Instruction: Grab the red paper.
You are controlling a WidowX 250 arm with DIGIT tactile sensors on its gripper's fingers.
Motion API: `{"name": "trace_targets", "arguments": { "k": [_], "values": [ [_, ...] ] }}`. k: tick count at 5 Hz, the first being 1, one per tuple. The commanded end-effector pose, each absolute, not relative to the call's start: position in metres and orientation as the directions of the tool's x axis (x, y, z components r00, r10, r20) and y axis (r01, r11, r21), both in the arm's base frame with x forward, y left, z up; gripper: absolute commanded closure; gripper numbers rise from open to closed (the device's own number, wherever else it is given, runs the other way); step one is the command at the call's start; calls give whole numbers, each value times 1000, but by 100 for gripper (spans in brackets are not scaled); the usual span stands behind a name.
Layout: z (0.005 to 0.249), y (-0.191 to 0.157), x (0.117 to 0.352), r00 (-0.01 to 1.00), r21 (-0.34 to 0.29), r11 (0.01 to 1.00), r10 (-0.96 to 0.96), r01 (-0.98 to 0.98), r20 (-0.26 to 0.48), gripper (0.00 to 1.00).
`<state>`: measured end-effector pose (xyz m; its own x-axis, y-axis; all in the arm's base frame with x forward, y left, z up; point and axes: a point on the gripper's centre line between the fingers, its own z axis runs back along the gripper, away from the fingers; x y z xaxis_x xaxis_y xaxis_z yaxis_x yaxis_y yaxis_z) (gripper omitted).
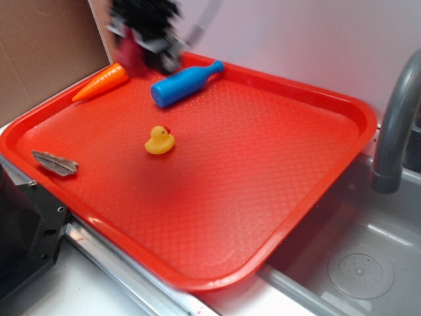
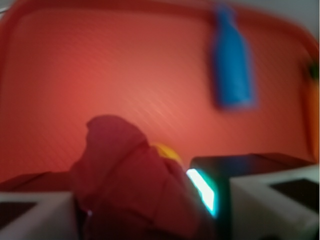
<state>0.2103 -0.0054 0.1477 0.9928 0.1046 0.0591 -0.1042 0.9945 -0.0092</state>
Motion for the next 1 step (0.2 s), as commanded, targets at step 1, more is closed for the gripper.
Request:
{"name": "trace_targets", "arguments": {
  "k": [1],
  "values": [
    [231,28,206,946,-56,962,272,-266,175,100]
  ]
}}
